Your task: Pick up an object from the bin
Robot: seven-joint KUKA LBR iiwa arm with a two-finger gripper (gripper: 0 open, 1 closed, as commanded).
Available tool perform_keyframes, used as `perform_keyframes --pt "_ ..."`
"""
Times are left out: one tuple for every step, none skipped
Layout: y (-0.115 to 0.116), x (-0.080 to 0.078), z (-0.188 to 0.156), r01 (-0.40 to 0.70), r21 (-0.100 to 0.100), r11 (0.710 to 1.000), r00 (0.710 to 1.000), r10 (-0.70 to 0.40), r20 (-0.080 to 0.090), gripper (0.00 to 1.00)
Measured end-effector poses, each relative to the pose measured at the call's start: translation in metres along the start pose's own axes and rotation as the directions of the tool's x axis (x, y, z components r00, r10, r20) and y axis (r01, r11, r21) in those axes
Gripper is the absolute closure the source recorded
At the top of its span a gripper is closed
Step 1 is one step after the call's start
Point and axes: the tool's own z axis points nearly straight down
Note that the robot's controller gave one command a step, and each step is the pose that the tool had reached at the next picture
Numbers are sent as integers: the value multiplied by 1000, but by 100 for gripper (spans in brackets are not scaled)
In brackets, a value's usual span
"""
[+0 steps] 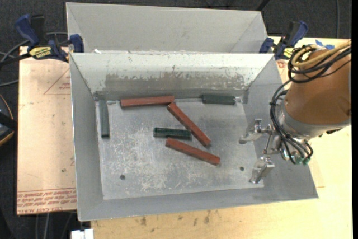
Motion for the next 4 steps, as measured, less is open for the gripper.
perform_keyframes --pt "0 -2 -4 3 1 1000 1000 -3 8 0" --pt "31 -28 52 -7 2 1000 1000 7 16 0" --pt "47 -75 111 -100 -1 995 995 100 29 100" --pt "47 -75 111 -100 -1 995 995 100 29 100"
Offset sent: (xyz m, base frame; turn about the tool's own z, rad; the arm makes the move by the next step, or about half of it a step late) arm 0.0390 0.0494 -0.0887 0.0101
